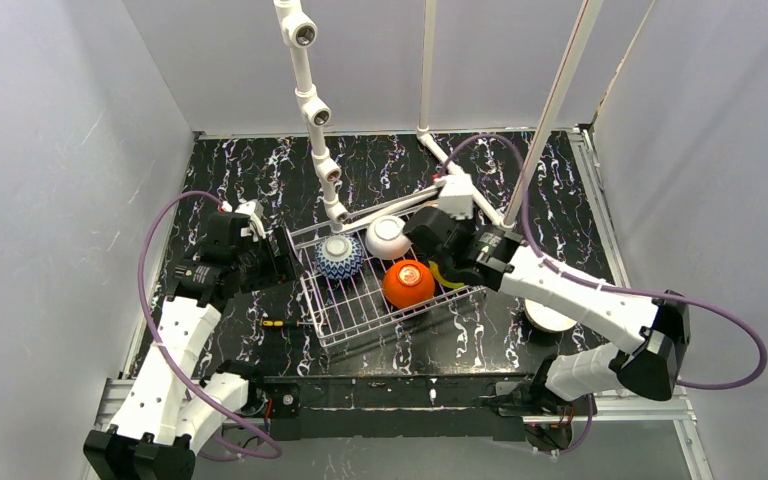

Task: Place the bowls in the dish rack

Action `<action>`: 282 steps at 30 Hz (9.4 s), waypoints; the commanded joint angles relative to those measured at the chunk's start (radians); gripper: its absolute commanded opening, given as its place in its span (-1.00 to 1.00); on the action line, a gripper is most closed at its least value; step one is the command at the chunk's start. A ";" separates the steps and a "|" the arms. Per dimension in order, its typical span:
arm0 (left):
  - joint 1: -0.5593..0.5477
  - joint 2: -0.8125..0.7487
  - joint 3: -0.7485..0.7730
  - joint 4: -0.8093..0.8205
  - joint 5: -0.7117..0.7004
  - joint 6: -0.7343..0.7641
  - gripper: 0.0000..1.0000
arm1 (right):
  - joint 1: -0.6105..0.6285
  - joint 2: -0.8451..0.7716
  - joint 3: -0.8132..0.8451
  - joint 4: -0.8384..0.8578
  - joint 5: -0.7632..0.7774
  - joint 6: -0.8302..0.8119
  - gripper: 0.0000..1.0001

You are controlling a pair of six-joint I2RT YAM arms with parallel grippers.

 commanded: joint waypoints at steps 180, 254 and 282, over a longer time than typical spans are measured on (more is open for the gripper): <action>0.004 0.048 0.059 -0.056 0.057 0.042 0.43 | -0.027 0.077 -0.705 1.338 -0.628 0.794 -0.06; 0.004 0.061 0.030 -0.025 0.059 0.038 0.43 | 0.026 0.079 -0.272 0.435 -0.537 0.416 0.86; 0.004 0.081 -0.035 0.003 0.080 0.041 0.41 | -0.046 0.144 -0.298 0.585 -0.764 0.510 0.29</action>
